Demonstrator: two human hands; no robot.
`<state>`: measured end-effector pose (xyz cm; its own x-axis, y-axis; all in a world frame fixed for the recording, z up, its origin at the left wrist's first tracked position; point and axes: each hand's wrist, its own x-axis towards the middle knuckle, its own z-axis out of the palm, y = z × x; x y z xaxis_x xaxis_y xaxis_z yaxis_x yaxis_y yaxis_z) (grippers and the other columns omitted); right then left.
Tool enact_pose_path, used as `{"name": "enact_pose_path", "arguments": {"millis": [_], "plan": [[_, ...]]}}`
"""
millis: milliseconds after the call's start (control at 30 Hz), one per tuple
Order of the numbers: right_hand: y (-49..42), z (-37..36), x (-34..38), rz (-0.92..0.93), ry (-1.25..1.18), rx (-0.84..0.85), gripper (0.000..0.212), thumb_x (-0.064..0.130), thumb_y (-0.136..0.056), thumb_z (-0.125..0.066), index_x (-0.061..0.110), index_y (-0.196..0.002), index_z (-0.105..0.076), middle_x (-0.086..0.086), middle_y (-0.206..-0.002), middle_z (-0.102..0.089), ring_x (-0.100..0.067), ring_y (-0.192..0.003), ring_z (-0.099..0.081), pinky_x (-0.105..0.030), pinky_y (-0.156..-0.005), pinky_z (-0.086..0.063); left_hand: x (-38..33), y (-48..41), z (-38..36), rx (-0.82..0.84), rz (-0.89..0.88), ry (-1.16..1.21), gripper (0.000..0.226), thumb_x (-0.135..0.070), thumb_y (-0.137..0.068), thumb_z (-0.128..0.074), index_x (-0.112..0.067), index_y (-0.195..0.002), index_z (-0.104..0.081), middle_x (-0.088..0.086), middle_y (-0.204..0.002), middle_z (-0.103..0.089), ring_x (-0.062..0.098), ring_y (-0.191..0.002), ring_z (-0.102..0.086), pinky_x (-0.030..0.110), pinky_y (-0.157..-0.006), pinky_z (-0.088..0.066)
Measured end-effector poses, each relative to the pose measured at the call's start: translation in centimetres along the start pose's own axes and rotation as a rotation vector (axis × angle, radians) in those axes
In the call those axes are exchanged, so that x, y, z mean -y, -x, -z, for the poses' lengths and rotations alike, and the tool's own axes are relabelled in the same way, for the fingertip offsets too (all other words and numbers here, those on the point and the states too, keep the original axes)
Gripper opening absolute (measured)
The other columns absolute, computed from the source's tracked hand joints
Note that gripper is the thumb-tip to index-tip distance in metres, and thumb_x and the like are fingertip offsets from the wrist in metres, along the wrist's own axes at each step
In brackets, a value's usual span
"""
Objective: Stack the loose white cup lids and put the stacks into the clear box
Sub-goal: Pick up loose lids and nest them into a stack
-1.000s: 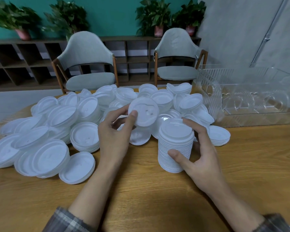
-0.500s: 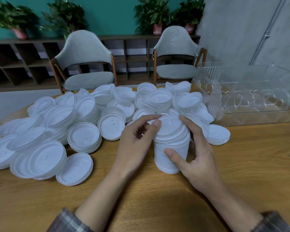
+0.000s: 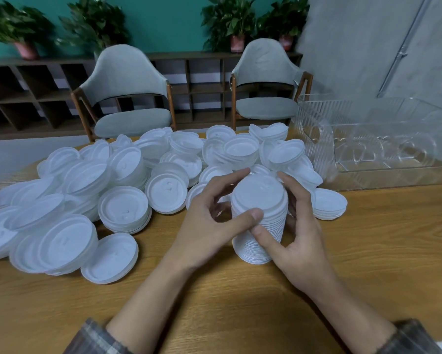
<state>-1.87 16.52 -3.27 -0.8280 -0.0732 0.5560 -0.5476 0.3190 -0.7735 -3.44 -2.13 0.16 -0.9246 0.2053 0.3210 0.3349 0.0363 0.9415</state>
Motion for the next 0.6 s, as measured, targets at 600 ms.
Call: {"name": "enact_pose_path", "arguments": {"millis": [600], "plan": [[-0.09,0.09,0.11,0.006,0.036,0.006,0.072,0.047,-0.086,-0.075,0.036,-0.149,-0.043,0.018,-0.141,-0.057,-0.013,-0.133,-0.058,-0.046,-0.106,-0.052,-0.17,0.04,-0.42,-0.082,-0.035,0.007,0.050,-0.024,-0.077,-0.090,-0.022,-0.123,-0.071,-0.009,-0.125,-0.074,0.011,-0.125,-0.066,0.036,-0.105,-0.053]]}}
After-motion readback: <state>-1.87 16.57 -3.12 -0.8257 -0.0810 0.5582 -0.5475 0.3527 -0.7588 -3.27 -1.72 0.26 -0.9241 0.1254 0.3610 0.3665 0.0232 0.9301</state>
